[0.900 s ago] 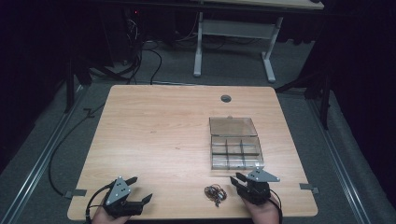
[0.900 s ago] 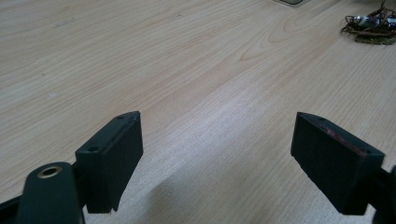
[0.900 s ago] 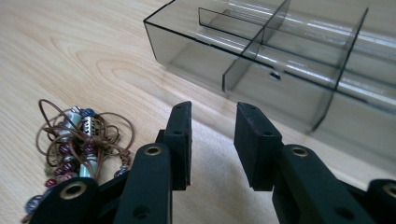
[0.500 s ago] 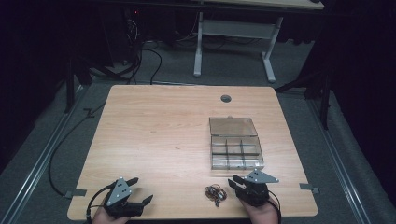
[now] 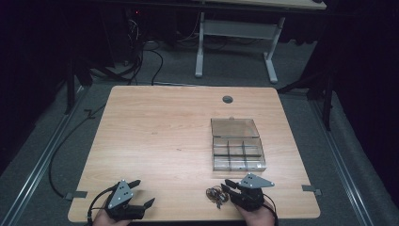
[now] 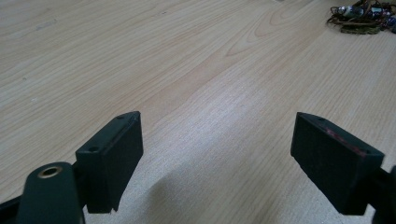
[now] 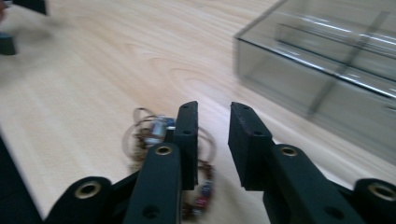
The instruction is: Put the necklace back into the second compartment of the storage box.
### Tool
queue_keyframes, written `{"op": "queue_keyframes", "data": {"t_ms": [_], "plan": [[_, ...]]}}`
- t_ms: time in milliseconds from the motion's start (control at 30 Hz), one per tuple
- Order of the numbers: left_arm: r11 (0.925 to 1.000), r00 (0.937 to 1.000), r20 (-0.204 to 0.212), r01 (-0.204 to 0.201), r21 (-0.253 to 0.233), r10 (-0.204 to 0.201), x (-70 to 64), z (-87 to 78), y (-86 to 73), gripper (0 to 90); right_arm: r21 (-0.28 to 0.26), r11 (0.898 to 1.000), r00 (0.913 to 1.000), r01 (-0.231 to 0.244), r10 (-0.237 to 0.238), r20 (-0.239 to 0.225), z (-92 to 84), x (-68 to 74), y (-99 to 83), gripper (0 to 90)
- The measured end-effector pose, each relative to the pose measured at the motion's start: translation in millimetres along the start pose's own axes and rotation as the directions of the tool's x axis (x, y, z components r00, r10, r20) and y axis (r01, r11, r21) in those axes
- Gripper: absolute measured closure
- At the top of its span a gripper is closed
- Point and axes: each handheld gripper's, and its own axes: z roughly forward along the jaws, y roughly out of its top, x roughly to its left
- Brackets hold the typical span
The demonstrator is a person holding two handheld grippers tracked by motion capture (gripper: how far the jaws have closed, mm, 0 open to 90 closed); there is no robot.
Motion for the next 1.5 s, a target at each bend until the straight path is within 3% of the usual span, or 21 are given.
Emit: {"op": "queue_keyframes", "data": {"t_ms": [167, 433, 633, 933, 1367, 1500], "plan": [[1.0000, 1.0000, 0.000, -0.005, 0.004, 0.005, -0.2, 0.2, 0.1, 17.4, 0.033, 0.999, 0.9973, 0.043, -0.041, -0.062, 5.4, 13.4, 2.1, 89.9], [0.9999, 0.9999, 0.010, -0.010, 0.007, 0.009, -0.3, 0.2, 0.1, 17.4, 0.100, 0.992, 0.9937, 0.075, -0.066, -0.091, 17.9, 24.7, 0.7, 90.0], [0.9999, 0.9998, 0.015, -0.011, 0.009, 0.011, -0.1, 0.5, 0.3, 17.4, 0.120, 0.991, 0.9950, 0.060, -0.049, -0.086, 21.0, 20.8, -1.1, 90.0], [1.0000, 0.9998, 0.017, -0.007, 0.005, 0.007, 0.1, 0.3, 0.4, 17.4, 0.128, 0.990, 0.9979, 0.055, -0.050, -0.042, 15.2, 15.6, -3.3, 90.0], [0.9999, 0.9998, 0.017, -0.008, 0.009, 0.008, 0.1, 0.5, 0.4, 17.3, 0.120, 0.993, 0.9975, 0.011, -0.019, 0.069, -6.4, -10.2, -13.7, 90.0], [0.9999, 0.9998, 0.017, -0.010, 0.010, 0.010, 0.0, 0.6, 0.4, 17.3, 0.115, 0.993, 0.9947, -0.022, 0.010, 0.102, -14.9, -19.7, -18.1, 90.0]]}}
